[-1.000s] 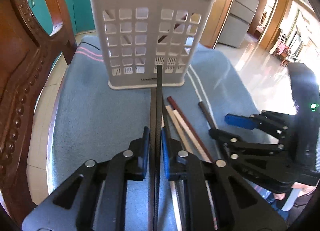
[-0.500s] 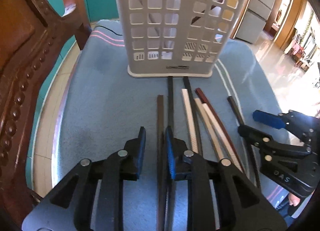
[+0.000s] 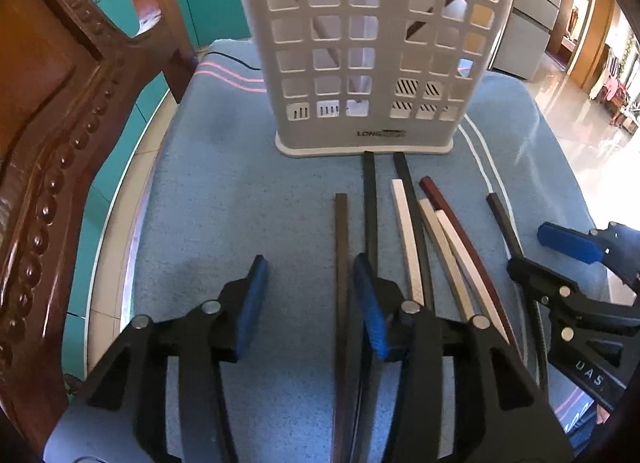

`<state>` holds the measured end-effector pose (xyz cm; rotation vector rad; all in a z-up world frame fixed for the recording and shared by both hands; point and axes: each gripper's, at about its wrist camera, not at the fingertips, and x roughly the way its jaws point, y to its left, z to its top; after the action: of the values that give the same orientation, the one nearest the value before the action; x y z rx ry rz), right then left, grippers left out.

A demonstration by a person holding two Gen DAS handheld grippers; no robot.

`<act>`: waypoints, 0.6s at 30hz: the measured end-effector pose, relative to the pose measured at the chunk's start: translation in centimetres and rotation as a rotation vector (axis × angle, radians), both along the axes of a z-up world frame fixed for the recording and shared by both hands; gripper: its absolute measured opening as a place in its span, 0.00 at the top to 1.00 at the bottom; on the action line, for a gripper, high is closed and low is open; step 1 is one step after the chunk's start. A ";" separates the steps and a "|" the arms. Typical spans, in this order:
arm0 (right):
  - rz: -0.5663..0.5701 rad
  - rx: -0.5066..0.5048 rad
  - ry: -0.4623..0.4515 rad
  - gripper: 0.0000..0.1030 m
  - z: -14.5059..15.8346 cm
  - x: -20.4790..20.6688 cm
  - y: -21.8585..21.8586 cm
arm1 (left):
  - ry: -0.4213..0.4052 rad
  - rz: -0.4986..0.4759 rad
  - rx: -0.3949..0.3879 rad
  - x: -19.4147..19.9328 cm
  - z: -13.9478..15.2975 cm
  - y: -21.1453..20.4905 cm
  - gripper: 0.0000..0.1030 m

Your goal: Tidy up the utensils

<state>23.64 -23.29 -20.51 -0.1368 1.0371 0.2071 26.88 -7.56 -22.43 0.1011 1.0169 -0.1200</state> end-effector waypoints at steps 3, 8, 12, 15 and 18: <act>-0.002 -0.004 -0.006 0.60 0.0 -0.1 0.2 | 0.004 0.003 0.000 0.3 -0.1 0.1 0.56; -0.004 -0.003 -0.012 0.59 -0.1 -0.5 0.5 | 0.021 0.010 -0.005 0.2 0.0 -0.1 0.55; -0.003 -0.005 -0.019 0.59 0.0 -0.7 0.7 | 0.024 0.008 -0.006 0.7 -0.4 0.3 0.55; -0.004 -0.006 -0.021 0.59 0.0 -0.8 0.7 | 0.023 0.009 -0.004 0.7 -0.4 0.3 0.54; -0.002 -0.007 -0.021 0.59 0.0 -0.8 0.6 | 0.019 0.010 0.001 0.5 -0.3 0.2 0.53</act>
<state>22.82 -22.65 -20.49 -0.1438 1.0170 0.1997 27.37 -7.33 -22.77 0.0960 1.0363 -0.1109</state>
